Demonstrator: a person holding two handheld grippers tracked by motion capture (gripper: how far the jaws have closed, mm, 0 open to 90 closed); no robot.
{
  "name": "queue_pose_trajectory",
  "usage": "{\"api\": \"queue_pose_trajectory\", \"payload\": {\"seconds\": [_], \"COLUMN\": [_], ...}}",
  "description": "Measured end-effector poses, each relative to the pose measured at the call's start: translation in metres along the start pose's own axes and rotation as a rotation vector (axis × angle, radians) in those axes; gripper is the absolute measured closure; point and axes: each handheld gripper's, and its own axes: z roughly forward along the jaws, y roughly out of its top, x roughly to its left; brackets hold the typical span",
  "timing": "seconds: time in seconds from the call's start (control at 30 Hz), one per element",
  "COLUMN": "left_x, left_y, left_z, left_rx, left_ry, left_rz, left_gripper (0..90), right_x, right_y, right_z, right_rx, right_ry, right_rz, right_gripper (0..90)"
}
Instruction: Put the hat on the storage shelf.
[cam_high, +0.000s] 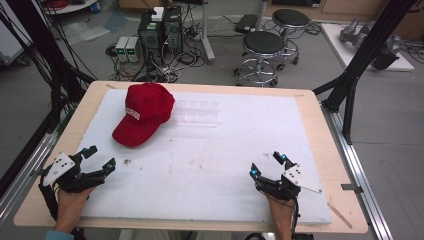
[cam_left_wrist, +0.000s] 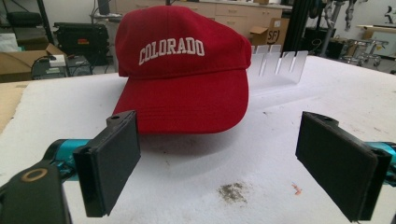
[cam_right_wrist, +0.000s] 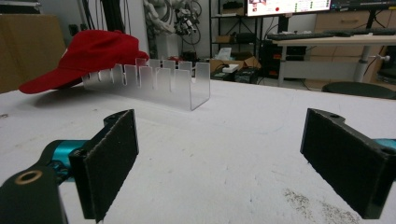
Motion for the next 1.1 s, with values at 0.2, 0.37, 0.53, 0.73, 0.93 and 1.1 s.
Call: {"api": "queue_pose_trajectory", "payload": {"seconds": [0.2,0.37,0.53,0.73,0.93,1.1], "left_x": [0.0007,-0.0002,0.0001,-0.0004,0.0009,0.0043], "left_y": [0.0,0.0001,0.0002,0.0003,0.0005,0.0019], "left_z": [-0.0001,0.0002,0.0004,0.0003,0.0004,0.0012], "left_rx": [0.002,0.002,0.003,0.003,0.002,0.028], "left_ry": [-0.002,0.005,0.026,0.022,0.023,0.027], "left_rz": [-0.002,0.003,-0.013,-0.003,-0.02,-0.048], "left_gripper": [14.1,14.2,14.1,14.1,14.2,14.0], "right_x": [-0.0004,0.0006,-0.0001,0.0001,-0.0001,-0.0001], "right_y": [-0.0006,-0.0009,-0.0012,-0.0013,-0.0012,-0.0011], "right_z": [-0.0016,-0.0024,-0.0028,-0.0029,-0.0028,-0.0025], "right_rx": [-0.018,-0.024,-0.036,-0.036,-0.035,-0.033], "right_ry": [-0.001,-0.004,-0.006,-0.009,-0.008,-0.008], "right_rz": [0.007,-0.002,-0.002,-0.001,-0.002,0.0], "right_gripper": [10.2,10.2,10.2,10.2,10.2,10.2]}}
